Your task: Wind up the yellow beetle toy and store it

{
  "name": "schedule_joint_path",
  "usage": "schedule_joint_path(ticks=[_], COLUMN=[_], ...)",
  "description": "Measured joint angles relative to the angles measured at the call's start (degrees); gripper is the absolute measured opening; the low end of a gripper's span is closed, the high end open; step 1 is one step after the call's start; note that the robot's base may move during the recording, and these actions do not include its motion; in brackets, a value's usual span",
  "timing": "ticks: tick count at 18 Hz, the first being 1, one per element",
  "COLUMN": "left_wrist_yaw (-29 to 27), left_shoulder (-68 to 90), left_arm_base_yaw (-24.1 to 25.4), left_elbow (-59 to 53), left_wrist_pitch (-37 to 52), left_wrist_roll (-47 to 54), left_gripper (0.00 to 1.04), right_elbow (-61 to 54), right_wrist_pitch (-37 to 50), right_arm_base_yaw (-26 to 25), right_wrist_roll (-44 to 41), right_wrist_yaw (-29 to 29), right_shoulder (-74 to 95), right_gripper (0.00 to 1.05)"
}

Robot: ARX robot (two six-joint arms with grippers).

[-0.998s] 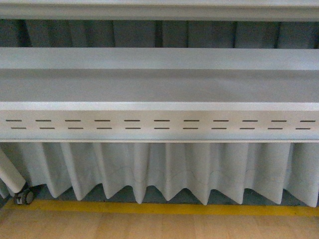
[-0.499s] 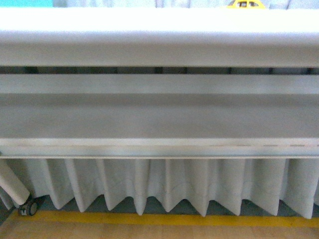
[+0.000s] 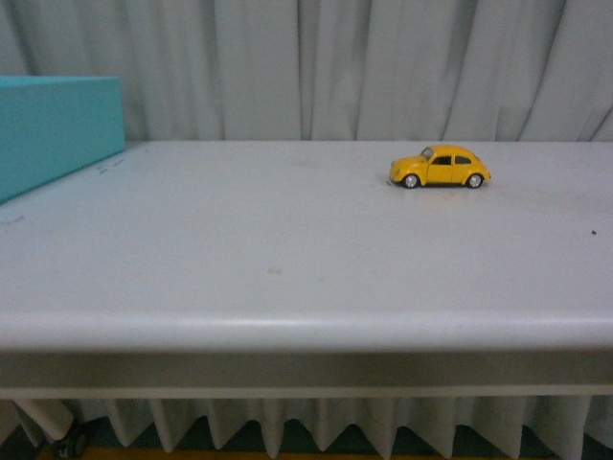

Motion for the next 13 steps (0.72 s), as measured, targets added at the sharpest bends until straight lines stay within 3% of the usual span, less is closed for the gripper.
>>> schedule_joint_path(ticks=[13], left_wrist_yaw=[0.0], left_shoulder=[0.0], left_arm_base_yaw=[0.0], left_elbow=[0.0], left_wrist_pitch=[0.2], left_wrist_roll=[0.0], left_gripper=[0.98], right_elbow=[0.0], right_wrist_pitch=[0.2], right_arm_base_yaw=[0.0], right_wrist_roll=[0.0], right_wrist_yaw=[0.0], right_shoulder=[0.0], right_gripper=[0.98])
